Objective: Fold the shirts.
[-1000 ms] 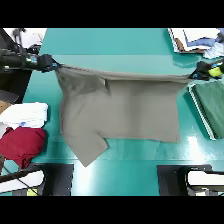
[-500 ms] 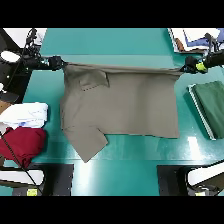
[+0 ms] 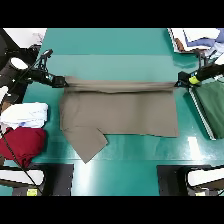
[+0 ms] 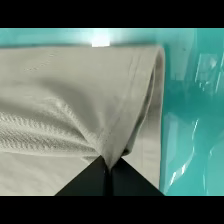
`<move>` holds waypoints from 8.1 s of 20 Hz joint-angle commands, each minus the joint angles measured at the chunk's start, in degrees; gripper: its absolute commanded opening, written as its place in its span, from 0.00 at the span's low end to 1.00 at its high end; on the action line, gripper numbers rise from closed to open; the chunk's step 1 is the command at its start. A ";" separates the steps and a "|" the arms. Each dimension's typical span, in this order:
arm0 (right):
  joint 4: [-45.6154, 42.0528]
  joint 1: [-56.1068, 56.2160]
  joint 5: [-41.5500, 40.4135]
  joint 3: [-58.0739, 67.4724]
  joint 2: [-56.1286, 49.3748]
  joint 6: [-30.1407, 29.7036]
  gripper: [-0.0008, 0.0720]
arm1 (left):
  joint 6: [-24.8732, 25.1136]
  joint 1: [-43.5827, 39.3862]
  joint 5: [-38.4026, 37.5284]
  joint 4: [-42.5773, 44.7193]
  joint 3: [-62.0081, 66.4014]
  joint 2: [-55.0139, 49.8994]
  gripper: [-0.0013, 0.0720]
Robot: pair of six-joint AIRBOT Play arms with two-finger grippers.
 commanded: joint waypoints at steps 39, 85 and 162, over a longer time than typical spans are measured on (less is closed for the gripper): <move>7.15 -10.58 6.56 -25.40 26.91 -4.85 0.63 | -17.70 3.89 -2.19 -4.70 -55.89 37.18 0.39; -3.30 -18.80 18.34 -44.72 55.08 -2.99 0.03 | -22.77 3.87 -17.64 -4.92 -38.25 59.01 0.06; 29.88 14.25 13.14 21.46 8.59 -4.13 0.03 | -18.14 -43.28 5.18 -6.03 19.02 -20.63 0.06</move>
